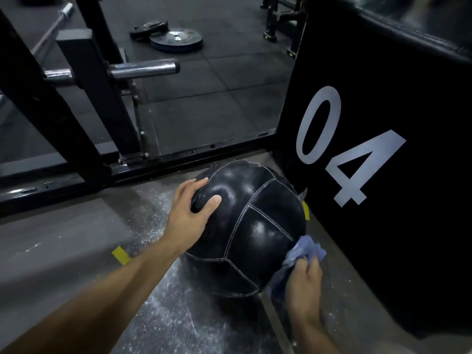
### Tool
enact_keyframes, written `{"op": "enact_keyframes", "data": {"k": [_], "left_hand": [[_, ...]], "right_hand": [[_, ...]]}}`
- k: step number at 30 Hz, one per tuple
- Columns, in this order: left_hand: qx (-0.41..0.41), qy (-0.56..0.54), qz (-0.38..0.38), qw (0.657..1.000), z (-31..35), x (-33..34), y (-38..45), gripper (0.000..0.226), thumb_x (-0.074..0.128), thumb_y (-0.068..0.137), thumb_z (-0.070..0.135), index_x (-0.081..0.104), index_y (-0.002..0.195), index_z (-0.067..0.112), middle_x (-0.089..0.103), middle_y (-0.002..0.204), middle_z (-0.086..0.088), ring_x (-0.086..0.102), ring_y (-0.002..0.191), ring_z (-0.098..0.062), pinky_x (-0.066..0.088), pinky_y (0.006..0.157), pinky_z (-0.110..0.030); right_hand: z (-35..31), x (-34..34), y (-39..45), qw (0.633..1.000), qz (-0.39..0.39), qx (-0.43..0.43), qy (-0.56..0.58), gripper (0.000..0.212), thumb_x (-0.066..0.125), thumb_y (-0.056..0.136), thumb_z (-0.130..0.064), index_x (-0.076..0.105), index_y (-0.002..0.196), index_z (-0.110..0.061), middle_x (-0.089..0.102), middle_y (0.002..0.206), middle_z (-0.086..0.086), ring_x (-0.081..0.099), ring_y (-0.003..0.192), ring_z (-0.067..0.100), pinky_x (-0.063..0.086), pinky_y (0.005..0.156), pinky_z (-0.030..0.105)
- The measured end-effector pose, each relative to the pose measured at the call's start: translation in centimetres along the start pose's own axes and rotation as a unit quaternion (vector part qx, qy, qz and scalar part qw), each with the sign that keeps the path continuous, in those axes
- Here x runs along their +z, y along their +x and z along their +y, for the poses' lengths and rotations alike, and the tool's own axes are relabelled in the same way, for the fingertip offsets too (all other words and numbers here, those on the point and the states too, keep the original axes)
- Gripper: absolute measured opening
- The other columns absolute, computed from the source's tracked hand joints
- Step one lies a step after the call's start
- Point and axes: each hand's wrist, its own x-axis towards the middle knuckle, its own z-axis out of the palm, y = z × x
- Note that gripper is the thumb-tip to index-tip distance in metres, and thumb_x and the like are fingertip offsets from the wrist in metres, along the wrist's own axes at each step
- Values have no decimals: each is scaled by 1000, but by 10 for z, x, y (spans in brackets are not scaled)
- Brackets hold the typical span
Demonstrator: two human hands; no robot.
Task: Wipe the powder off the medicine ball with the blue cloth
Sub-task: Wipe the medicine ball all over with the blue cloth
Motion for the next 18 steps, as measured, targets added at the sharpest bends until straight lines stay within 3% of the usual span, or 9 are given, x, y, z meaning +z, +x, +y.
{"op": "enact_keyframes", "data": {"k": [2,6,9,12,15,17,18], "left_hand": [[-5,-5,-1,1000,-1,-1,-2,64,67,83,64,58,141,41,42,146,22,44,134,9,29,101,-1],[-3,2,10,1000,-2,1,-9,61,67,84,64,58,140,41,40,143,24,44,128,15,29,101,-3],[2,20,31,999,-2,6,-10,55,70,86,62,59,137,44,42,141,23,45,128,12,31,104,-7],[9,24,40,999,-2,4,-11,58,67,82,64,61,135,41,45,138,17,45,125,14,31,102,-2],[18,46,33,998,-2,-2,-15,63,65,79,70,60,136,41,45,137,17,48,127,5,37,107,-16],[17,69,35,997,-4,-6,-16,59,68,81,69,60,133,44,46,134,15,51,127,-3,40,111,-26],[12,80,30,996,-2,-7,-16,54,71,82,67,60,131,46,46,132,14,51,126,-6,41,112,-29]], "right_hand": [[-13,8,2,998,6,-68,-9,54,33,112,-28,30,166,-29,21,172,-15,21,156,4,17,124,26],[-43,17,19,960,1,-229,-163,57,24,107,-41,35,163,-34,25,174,-7,23,160,16,22,130,48],[-58,26,12,886,2,-361,-293,57,30,106,-40,43,160,-29,37,170,4,33,156,24,26,128,54],[-49,32,1,797,-43,-508,-323,59,50,102,-25,43,161,-24,35,171,6,28,160,24,28,128,50],[-45,26,4,738,-97,-588,-315,62,50,101,-20,39,162,-24,33,171,10,26,161,23,27,129,47],[-49,19,10,748,-126,-595,-265,62,49,103,-15,36,162,-26,34,171,10,31,159,21,37,124,38],[-54,16,10,791,-127,-561,-210,62,49,105,-14,34,163,-28,33,172,7,33,157,20,38,122,28]]}}
